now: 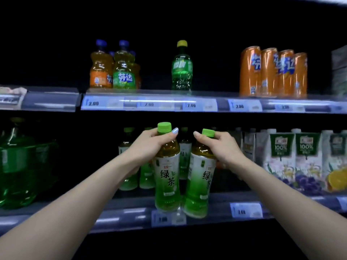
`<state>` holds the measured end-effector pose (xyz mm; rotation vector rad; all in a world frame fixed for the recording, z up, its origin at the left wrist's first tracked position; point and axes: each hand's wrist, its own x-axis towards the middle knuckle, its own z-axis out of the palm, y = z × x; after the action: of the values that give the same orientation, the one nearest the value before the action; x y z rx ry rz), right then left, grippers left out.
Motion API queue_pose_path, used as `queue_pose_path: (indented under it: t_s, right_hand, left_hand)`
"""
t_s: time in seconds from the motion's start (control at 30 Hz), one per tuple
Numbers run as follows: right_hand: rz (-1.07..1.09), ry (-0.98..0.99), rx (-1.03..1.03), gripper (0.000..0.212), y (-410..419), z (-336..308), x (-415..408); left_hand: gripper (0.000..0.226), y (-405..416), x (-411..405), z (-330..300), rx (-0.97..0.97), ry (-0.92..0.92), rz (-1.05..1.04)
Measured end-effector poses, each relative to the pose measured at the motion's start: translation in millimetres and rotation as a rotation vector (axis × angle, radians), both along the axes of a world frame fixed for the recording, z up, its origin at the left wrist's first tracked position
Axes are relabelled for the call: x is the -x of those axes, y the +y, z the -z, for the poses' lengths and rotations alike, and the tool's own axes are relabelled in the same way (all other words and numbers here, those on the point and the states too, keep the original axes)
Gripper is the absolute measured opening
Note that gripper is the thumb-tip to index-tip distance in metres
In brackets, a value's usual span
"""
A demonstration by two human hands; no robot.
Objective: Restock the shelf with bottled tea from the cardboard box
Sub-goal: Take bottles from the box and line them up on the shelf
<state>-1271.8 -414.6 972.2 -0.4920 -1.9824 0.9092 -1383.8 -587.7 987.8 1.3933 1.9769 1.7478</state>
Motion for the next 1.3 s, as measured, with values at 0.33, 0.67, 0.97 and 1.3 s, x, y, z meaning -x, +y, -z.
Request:
queue_pose_path:
  t_s: [0.33,0.67,0.97,1.3]
  right_hand:
    - [-0.031,-0.037,0.044,0.066,79,-20,66]
    - [-0.224,-0.066,0.209,0.073,97,8,97]
    - [-0.557,-0.152,0.274,0.069,130,46,69]
    - [-0.451,0.059,0.187,0.071,111,62,106]
  left_hand:
    - [0.047,94,47,10,-0.007,-0.094,-0.115]
    - [0.079,124,74,7,0.161,0.114,-0.251]
    - [0.069,124,94,-11,0.351,0.204,-0.224]
    - [0.057,141,123,-33,0.563,0.401,-0.328]
